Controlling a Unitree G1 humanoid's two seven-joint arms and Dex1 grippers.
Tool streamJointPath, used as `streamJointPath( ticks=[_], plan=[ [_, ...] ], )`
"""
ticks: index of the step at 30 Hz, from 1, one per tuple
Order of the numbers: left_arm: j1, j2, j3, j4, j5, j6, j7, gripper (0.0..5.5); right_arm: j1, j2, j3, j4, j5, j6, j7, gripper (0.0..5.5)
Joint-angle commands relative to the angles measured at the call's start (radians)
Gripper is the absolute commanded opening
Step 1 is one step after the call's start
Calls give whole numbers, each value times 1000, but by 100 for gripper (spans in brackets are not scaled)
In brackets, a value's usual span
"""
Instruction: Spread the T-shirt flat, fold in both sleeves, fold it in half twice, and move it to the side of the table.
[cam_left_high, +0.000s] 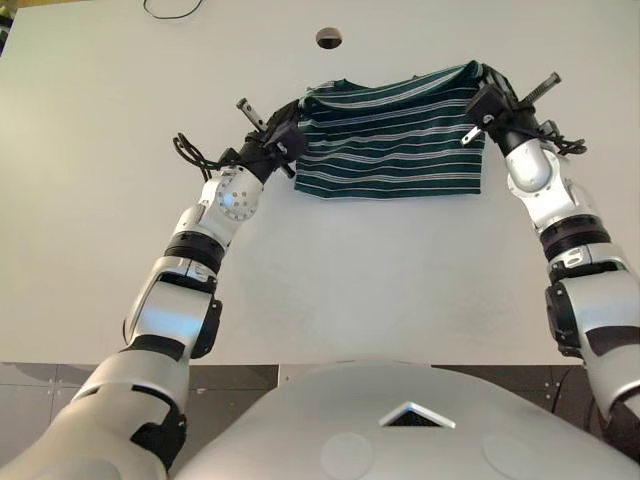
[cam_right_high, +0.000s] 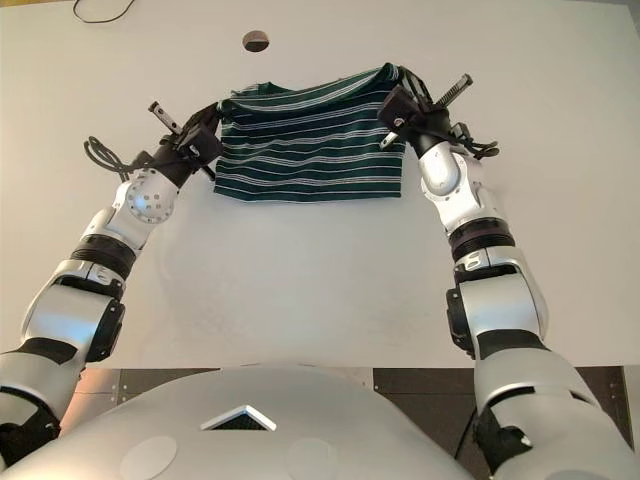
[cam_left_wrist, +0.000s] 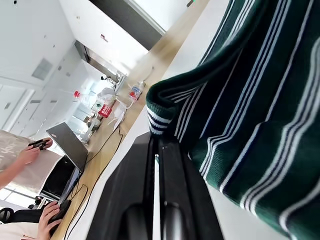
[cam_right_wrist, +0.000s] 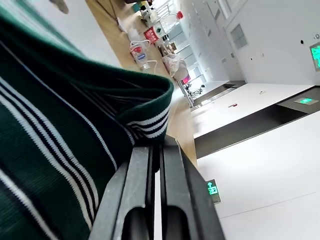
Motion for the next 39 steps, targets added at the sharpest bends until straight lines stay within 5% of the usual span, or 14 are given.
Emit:
streamJointPath(
  ticks=[1,17,22,39],
  plan=[
    [-53,-1,2,44,4,23,15,10,-31,-16,10,61,-2,28,-18,31],
    [-222,-86,71,288,-91,169,13,258,-181,60,37,219,32,45,-54,309],
    [-185,-44,148,268,-164,91,32,339,-149,42,59,125,26,-39,-29,309],
    [232,-50,290,-229,-359,-93,-14,339,204,-216,74,-474,14,-88,259,309]
  ],
)
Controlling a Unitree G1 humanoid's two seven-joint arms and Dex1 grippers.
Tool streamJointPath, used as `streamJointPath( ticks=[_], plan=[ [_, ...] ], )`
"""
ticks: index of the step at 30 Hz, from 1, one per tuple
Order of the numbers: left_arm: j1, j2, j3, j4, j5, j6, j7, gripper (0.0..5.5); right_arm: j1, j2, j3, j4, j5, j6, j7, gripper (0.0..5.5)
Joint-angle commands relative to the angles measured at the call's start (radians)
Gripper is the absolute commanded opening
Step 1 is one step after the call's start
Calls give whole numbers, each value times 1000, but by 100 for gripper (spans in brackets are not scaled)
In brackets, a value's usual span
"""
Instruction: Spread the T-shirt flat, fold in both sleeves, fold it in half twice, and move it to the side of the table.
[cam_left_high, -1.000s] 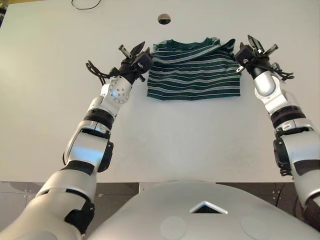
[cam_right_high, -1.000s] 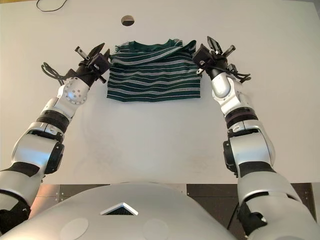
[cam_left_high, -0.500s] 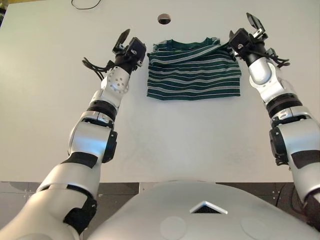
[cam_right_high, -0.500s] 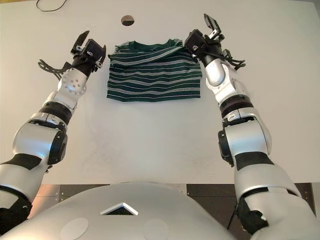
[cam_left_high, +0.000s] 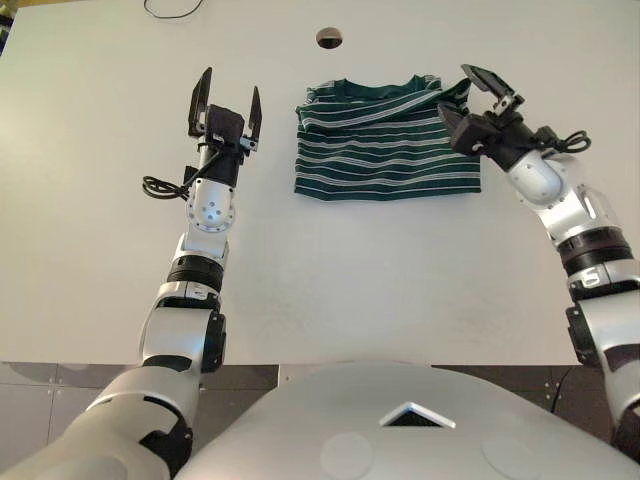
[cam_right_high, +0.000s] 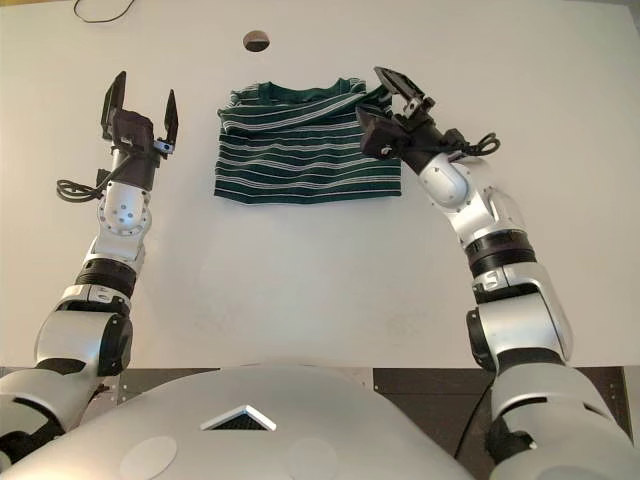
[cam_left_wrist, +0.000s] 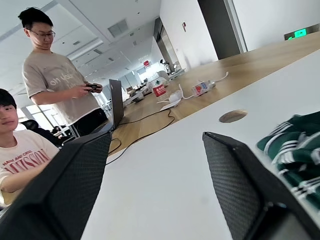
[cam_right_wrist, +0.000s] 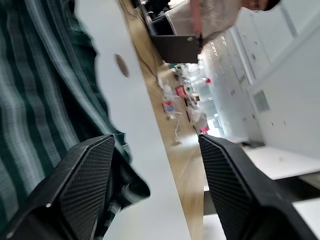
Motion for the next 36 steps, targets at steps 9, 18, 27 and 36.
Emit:
streamJointPath(
  ticks=[9,18,27,36],
  plan=[
    [133,7,-18,-362,64,71,-41,339,-16,23,163,33,-175,63,115,309],
    [168,53,-58,-479,193,77,-55,339,-63,-5,308,143,-239,-32,193,309],
    [210,239,-135,-611,411,58,-139,339,307,-300,279,-570,57,-69,492,309],
    [331,250,-158,-690,408,44,-144,339,347,-165,182,-816,191,64,502,309]
  ],
)
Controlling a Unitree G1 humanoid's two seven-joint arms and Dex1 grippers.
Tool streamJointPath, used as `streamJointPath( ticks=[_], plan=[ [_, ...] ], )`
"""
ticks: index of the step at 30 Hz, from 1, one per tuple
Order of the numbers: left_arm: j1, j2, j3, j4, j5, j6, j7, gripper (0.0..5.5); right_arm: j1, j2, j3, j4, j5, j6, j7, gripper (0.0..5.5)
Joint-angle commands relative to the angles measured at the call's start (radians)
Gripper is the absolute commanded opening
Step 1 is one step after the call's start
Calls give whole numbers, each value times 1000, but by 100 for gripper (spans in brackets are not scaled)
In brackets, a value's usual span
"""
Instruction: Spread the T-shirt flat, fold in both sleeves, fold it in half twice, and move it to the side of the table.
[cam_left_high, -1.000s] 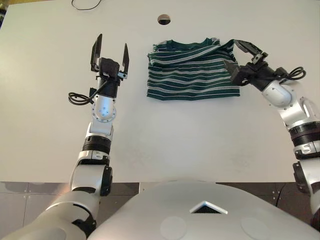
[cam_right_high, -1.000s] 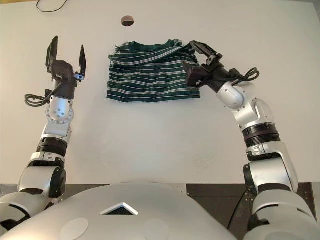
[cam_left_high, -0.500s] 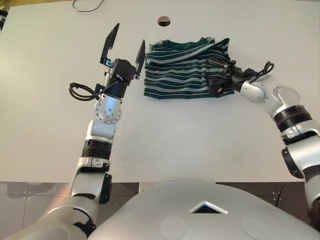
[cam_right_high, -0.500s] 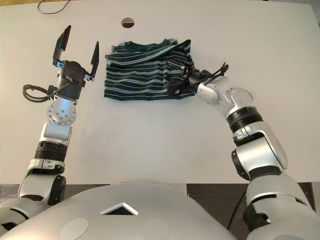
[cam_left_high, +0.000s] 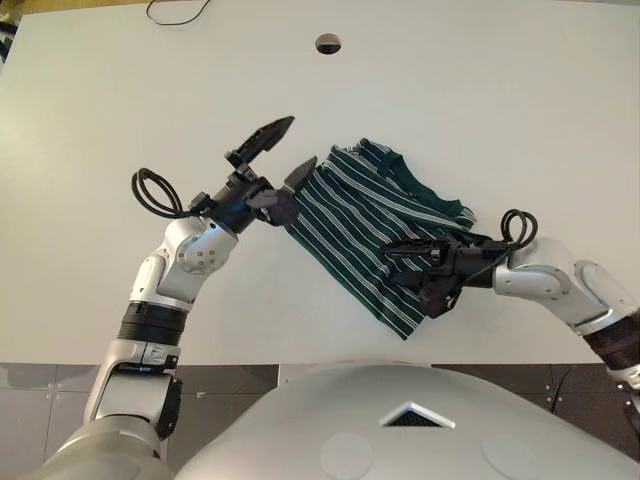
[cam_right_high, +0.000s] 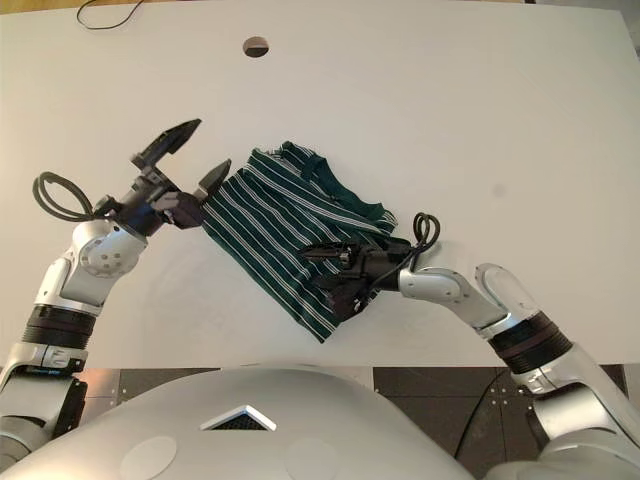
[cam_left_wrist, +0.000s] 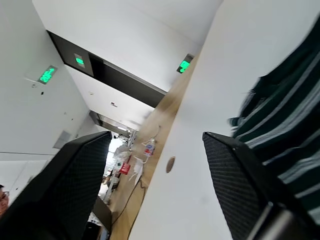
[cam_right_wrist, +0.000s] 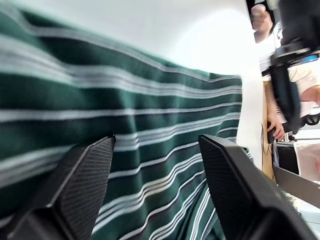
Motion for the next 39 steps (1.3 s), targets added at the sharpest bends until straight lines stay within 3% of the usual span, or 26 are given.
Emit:
streamJointPath(
  ticks=[1,4,12,20,30,39],
  plan=[
    [19,3,-5,-21,1,8,-6,339,-47,106,-90,-35,79,78,-51,309],
    [29,6,-46,-20,74,32,-19,339,-121,224,-132,51,43,156,-131,309],
    [8,34,-58,28,217,155,31,339,-197,445,-44,326,-140,212,-287,309],
    [6,55,-73,29,228,186,28,339,-337,585,-32,627,-226,224,-485,309],
    [-5,56,-105,46,219,177,21,339,-416,607,-14,869,-244,180,-593,309],
    [-25,67,-115,127,222,179,40,339,-457,503,-191,867,-161,232,-664,309]
  ],
)
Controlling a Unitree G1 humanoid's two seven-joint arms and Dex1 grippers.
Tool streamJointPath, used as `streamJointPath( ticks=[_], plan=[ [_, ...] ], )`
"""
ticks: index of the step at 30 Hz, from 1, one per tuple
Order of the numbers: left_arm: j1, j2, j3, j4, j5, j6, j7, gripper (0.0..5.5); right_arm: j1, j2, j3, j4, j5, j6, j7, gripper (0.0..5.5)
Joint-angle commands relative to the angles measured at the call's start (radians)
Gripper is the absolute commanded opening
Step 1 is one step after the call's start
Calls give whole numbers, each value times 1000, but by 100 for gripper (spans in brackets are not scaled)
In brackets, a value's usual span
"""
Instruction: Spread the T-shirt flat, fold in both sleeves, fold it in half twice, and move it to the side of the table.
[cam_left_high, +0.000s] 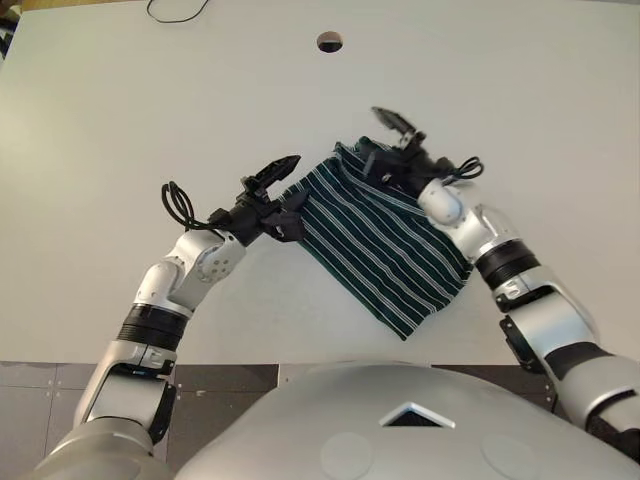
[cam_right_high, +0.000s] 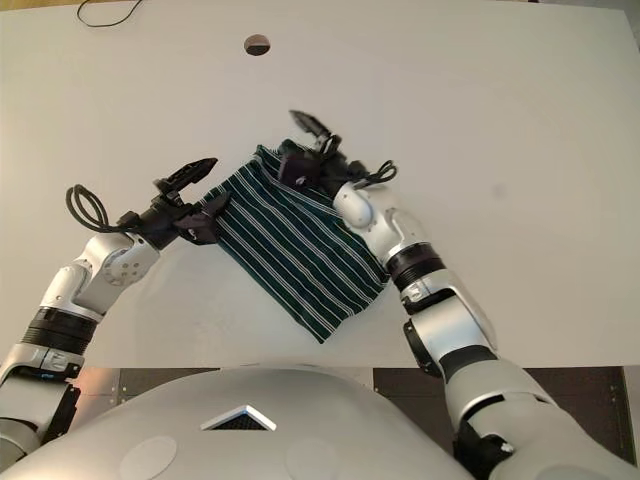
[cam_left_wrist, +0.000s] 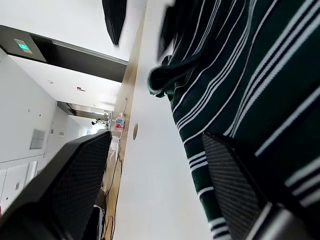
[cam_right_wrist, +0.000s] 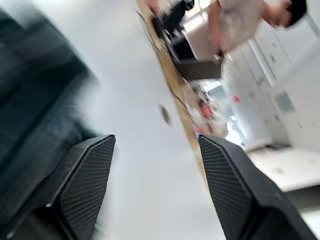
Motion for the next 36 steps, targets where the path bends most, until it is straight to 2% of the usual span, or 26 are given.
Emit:
streamJointPath(
  ticks=[1,5,10,12,14,19,27,32,36],
  plan=[
    [5,20,-16,44,13,15,-2,339,-33,-47,-68,17,38,26,-20,309],
    [1,22,-21,50,9,15,5,339,15,-64,-83,-73,59,13,3,309],
    [-7,25,-28,63,0,14,7,339,211,-16,57,-487,69,13,169,309],
    [-12,23,-33,76,0,13,12,339,242,9,99,-565,55,35,210,309],
    [-16,20,-39,82,0,13,13,339,228,30,117,-546,29,53,214,309],
    [-24,18,-55,86,4,10,16,339,132,94,137,-289,-13,60,150,309],
    [-22,32,-58,73,0,12,15,339,69,128,180,-42,-49,11,86,309],
    [-19,38,-55,70,-3,19,15,339,54,99,147,-11,-26,-1,63,309],
    [-12,50,-52,84,-3,24,15,339,94,9,37,-76,47,1,57,309]
  ],
)
